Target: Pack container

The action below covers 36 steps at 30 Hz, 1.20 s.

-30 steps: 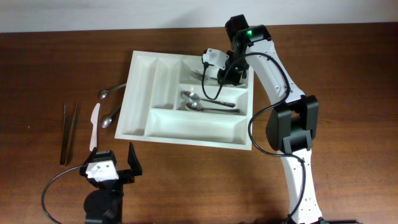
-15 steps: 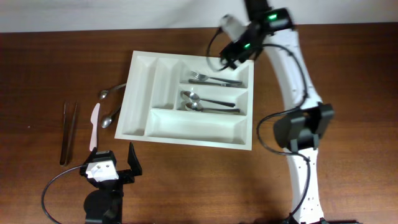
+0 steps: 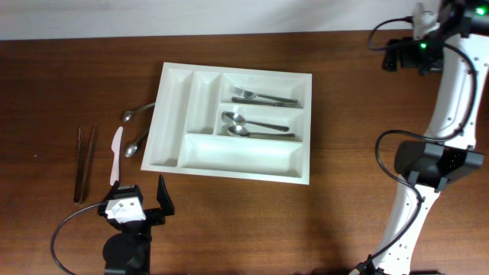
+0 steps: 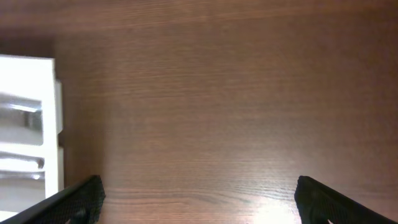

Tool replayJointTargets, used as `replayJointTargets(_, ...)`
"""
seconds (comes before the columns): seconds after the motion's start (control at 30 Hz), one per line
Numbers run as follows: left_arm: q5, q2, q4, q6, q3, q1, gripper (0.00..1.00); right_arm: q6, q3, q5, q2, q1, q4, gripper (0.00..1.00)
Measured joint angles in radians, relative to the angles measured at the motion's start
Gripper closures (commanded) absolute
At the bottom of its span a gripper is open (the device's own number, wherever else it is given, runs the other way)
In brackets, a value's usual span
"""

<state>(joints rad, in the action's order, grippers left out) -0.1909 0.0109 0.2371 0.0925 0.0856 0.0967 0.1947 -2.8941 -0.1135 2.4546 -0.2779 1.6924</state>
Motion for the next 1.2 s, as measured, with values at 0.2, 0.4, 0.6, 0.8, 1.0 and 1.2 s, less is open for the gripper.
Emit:
replayJointTargets(0.2, 0.003, 0.0, -0.014, 0.0, 0.001, 0.0, 0.01, -0.033, 0.0, 0.002, 0.0, -0.031, 0.0, 0.01)
replayJointTargets(0.4, 0.007, 0.102, 0.217, -0.003, 0.196, 0.0, 0.01, -0.037, 0.0, 0.001, 0.0, -0.031, 0.0, 0.01)
replayJointTargets(0.6, 0.007, 0.497, 0.586, -0.007, 0.652, 0.0, 0.01, -0.038, 0.0, 0.002, 0.0, -0.031, -0.002, 0.01)
replayJointTargets(0.8, 0.007, 0.988, 0.798, -0.007, 1.131, 0.0, 0.01, -0.038, 0.0, 0.002, 0.0, -0.031, 0.0, 0.01)
replayJointTargets(1.0, -0.027, 1.269, 0.813, -0.007, 1.342, -0.001, 0.01, -0.039, 0.0, 0.002, 0.0, -0.031, 0.0, 0.01)
replayJointTargets(1.2, -0.077, 1.392, 0.79, -0.034, 1.353, -0.001, 0.01, -0.038, 0.0, 0.002, 0.0, -0.031, 0.0, 0.01)
